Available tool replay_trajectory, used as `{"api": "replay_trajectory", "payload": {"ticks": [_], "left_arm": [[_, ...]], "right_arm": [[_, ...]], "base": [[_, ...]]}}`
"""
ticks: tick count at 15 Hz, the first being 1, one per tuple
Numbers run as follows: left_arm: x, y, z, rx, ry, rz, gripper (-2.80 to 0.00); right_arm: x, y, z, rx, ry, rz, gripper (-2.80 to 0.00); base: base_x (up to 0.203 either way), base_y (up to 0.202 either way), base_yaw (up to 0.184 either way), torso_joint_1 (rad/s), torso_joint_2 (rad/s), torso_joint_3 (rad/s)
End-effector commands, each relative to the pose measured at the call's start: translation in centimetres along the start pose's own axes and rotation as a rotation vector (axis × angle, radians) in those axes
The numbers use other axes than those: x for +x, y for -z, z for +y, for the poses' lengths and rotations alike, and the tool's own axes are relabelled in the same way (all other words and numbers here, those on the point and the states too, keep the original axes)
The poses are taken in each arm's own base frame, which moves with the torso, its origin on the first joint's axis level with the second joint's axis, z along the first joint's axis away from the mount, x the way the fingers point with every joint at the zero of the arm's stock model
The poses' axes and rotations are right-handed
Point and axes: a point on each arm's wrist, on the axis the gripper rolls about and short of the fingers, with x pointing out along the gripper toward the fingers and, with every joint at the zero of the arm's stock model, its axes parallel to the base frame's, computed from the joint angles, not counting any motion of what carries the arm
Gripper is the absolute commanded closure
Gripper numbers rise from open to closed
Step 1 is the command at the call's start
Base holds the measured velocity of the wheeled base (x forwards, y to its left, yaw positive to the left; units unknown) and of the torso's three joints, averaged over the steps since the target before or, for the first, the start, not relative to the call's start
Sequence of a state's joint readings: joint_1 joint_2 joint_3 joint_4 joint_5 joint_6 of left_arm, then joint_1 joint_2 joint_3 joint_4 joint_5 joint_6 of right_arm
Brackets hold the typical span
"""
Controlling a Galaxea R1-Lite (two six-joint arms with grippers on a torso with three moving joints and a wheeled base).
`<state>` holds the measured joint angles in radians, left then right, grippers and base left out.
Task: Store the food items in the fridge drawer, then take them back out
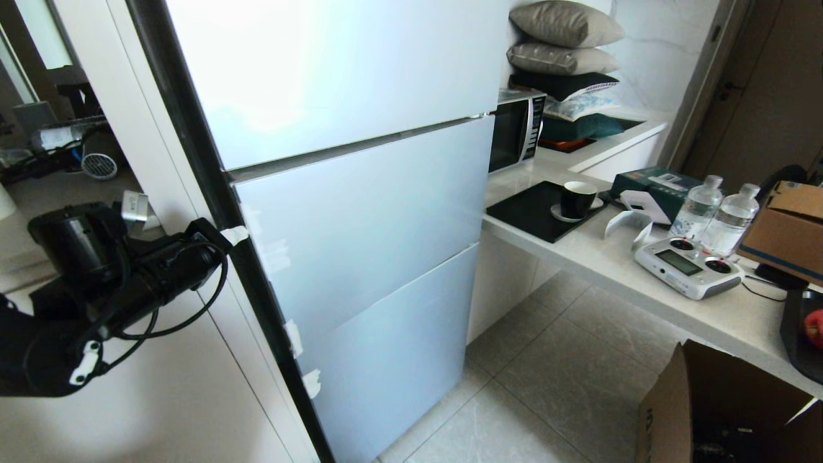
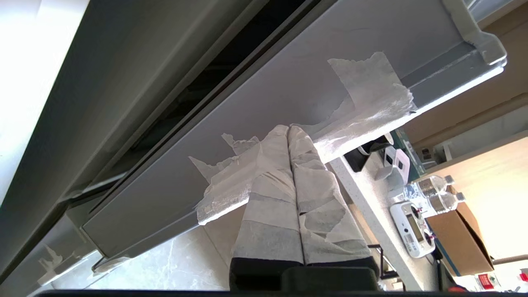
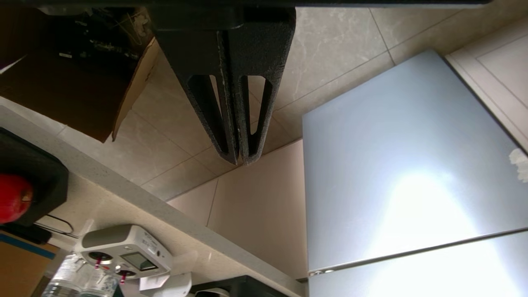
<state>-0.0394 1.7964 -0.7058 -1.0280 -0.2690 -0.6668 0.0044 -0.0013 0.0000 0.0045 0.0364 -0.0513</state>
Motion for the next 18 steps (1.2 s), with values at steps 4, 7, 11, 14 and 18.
{"api": "replay_trajectory", "payload": {"ticks": [4, 7, 11, 14, 18], "left_arm": [[-0.3, 0.4, 0.2, -0.009, -0.007, 0.014, 0.00], [-1.0, 1.0, 0.0, -0.013, -0.007, 0.032, 0.00], [-2.7, 1.3, -1.6, -0.004, 0.033, 0.040, 0.00], [-4.5, 2.5, -3.1, -0.001, 0.071, 0.078, 0.00], [-7.2, 4.2, -4.8, 0.005, 0.131, 0.132, 0.00]], "right_arm": [[0.0, 0.0, 0.0, 0.000, -0.001, 0.001, 0.00], [0.0, 0.0, 0.0, 0.000, -0.001, 0.001, 0.00], [0.0, 0.0, 0.0, -0.001, -0.001, 0.001, 0.00], [0.0, 0.0, 0.0, -0.001, -0.001, 0.001, 0.00], [0.0, 0.0, 0.0, -0.001, -0.001, 0.000, 0.00]], "base": [[0.000, 0.000, 0.000, 0.000, 0.00, 0.000], [0.000, 0.000, 0.000, 0.000, 0.00, 0.000], [0.000, 0.000, 0.000, 0.000, 0.00, 0.000], [0.000, 0.000, 0.000, 0.000, 0.00, 0.000], [0.000, 0.000, 0.000, 0.000, 0.00, 0.000]]}}
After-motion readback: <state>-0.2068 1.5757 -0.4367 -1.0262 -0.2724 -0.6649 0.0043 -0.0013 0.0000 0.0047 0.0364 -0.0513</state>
